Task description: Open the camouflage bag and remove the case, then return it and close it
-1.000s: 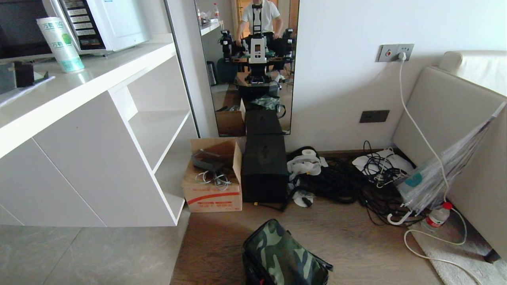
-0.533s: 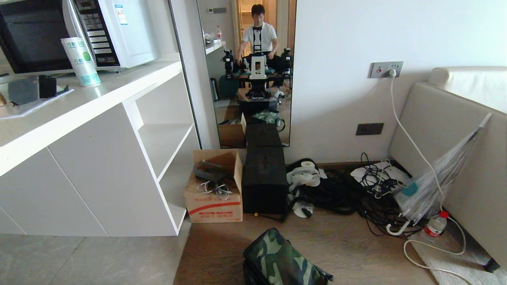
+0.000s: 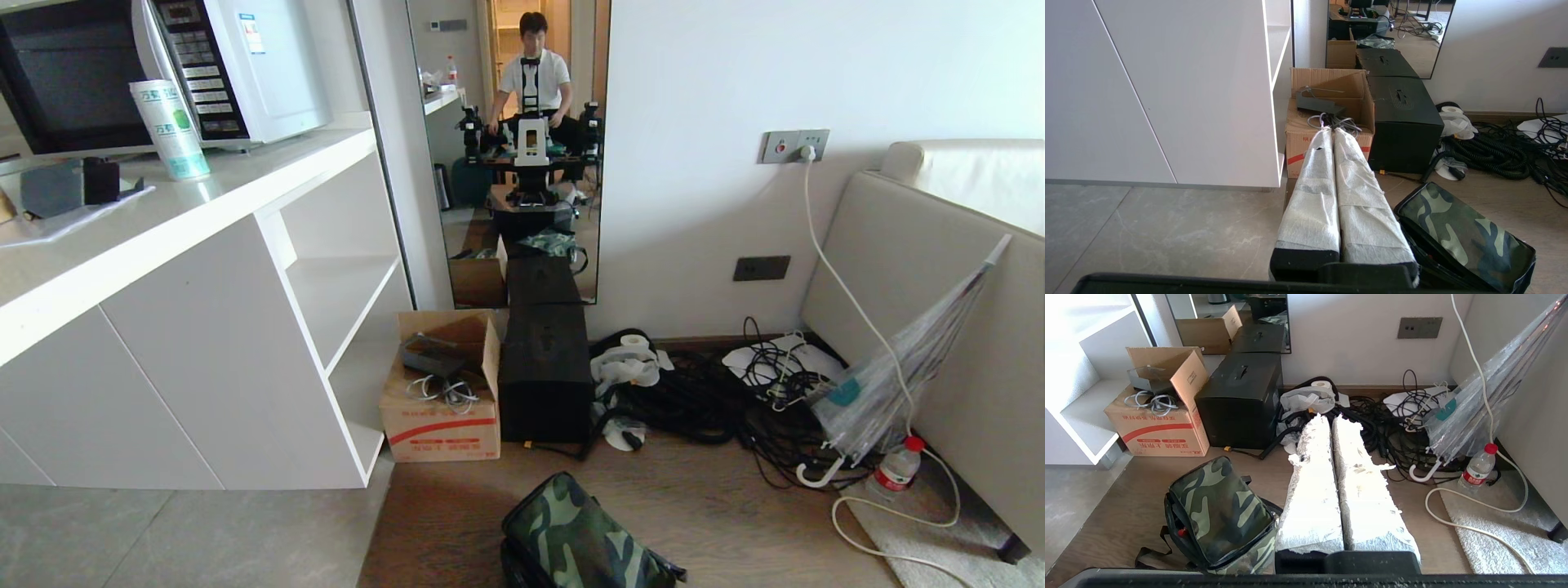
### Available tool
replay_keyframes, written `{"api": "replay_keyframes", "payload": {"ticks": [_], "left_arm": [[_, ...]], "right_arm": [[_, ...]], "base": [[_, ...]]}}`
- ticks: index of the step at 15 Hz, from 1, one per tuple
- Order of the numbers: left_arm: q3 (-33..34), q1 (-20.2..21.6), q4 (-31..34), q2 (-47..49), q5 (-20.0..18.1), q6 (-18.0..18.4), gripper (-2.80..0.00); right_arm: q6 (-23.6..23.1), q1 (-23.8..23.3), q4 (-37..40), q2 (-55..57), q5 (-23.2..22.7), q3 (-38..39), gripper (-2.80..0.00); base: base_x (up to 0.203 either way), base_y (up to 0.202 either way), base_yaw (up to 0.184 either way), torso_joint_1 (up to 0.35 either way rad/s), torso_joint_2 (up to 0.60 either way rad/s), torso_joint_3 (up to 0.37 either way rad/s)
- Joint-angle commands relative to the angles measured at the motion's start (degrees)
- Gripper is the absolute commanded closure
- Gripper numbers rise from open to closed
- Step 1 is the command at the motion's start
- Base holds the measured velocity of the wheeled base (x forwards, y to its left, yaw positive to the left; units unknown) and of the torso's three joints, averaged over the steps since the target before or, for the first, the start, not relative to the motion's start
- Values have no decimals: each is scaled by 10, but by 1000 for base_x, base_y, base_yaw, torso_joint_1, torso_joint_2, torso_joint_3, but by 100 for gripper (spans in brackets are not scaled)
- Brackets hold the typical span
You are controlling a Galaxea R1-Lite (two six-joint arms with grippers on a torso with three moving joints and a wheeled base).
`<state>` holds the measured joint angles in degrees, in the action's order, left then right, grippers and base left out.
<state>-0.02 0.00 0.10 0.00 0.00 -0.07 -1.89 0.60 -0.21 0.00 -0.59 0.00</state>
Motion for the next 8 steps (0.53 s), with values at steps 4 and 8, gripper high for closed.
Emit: {"api": "replay_keyframes", "payload": {"ticks": [4,8], "left_arm": [[0,0,0,0,0,0,0],[-1,0,0,0,0,0,0]], "right_arm": [[-2,0,-1,1,0,1,0],[1,0,0,1,0,1,0]], "base": [[0,0,0,0,0,0],[0,0,0,0,0,0]]}}
